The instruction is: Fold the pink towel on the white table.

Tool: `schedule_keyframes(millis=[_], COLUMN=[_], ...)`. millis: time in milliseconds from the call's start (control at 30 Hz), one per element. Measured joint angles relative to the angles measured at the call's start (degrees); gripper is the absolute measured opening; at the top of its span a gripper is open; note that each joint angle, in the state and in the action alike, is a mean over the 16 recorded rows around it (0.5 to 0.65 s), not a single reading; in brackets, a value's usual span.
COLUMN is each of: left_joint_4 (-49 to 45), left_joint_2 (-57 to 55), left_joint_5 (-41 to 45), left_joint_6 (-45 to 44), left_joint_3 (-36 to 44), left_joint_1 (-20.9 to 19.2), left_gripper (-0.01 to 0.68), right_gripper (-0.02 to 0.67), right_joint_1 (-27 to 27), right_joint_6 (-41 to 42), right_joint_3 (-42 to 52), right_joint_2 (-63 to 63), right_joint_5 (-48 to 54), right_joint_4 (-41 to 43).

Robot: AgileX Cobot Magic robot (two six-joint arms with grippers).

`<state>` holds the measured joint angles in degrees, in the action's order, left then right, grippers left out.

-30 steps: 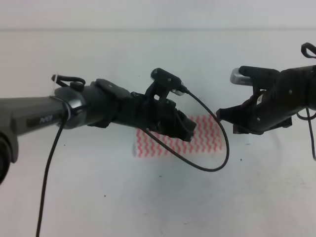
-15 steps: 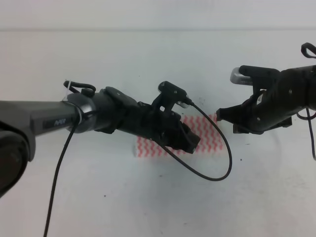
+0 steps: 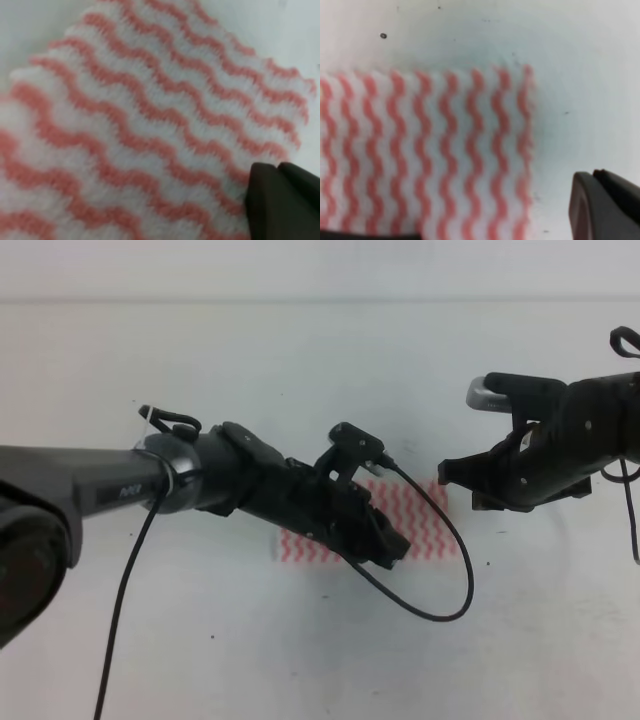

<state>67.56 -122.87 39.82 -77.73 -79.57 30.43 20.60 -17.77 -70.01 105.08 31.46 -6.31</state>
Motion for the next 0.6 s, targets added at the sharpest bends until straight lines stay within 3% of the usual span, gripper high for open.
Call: schedule_keyframes(millis=[300, 600], left_joint_4=[-2.07, -10.27], left_joint_2=[3.49, 8.51], left_joint_5=[0.17, -1.81], left_joint_6=[0.92, 8.92], left_joint_3=[-0.01, 0.1], left_joint_1=[-0.09, -2.05], left_gripper=[-0.005, -0.005], right_gripper=[-0.018, -0.015], right_joint_1=[0.0, 0.0], right_joint_6=[0.0, 0.0], right_joint_3=[-0.19, -3.24], right_joint_2=[-0.02, -0.04], right_joint_5=[0.12, 5.32], right_joint_4=[-0.28, -1.54])
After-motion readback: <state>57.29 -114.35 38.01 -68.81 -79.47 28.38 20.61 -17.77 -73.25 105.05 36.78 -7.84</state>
